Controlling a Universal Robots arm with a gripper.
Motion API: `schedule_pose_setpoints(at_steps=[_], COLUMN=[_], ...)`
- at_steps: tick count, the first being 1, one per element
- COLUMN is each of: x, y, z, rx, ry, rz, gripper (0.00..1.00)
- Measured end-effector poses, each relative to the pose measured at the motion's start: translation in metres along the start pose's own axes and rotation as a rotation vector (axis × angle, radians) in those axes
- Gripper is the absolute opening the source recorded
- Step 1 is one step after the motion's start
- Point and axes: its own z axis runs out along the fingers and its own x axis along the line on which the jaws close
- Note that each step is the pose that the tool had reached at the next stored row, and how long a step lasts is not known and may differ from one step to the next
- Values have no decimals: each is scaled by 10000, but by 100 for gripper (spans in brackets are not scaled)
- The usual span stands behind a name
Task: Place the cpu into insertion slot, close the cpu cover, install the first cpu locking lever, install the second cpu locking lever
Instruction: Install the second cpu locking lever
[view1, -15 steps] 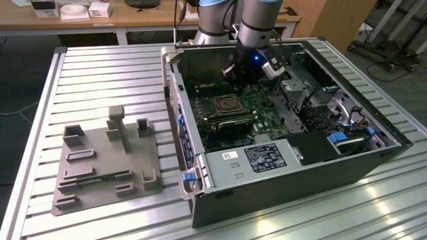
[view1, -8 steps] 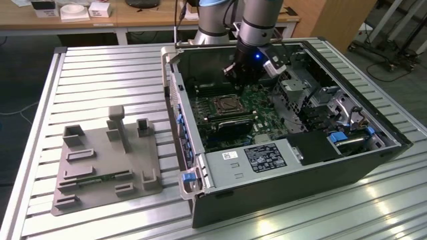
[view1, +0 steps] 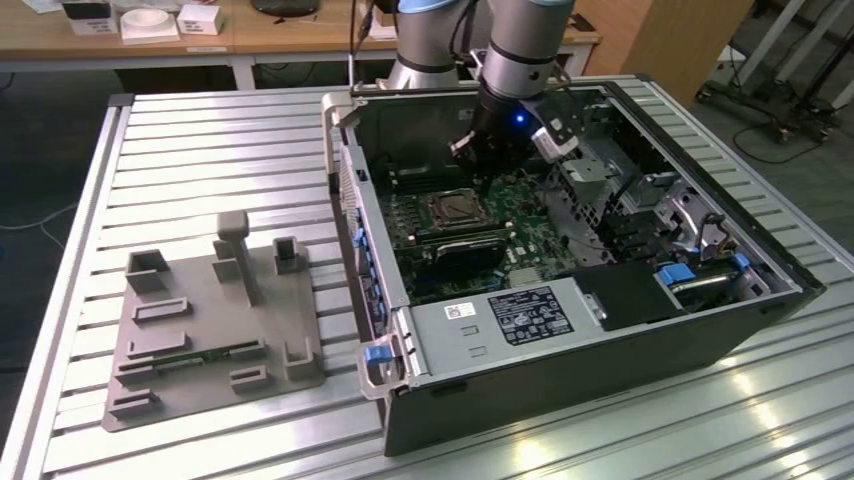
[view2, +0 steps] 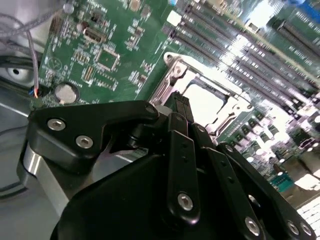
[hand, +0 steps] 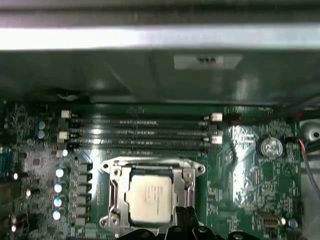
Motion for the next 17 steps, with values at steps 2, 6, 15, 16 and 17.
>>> schedule_pose_setpoints(at_steps=[2,6,15,16,17], x=[0,1,9,12,17], y=[-49,-138,-274,-291,-303], z=[-2,-7,-13,-14,-14], rx=[1,2,0,-1,0], ry=[0,3,57,65,73], rz=[4,12,31,31,32], gripper=[11,11,11,11,11])
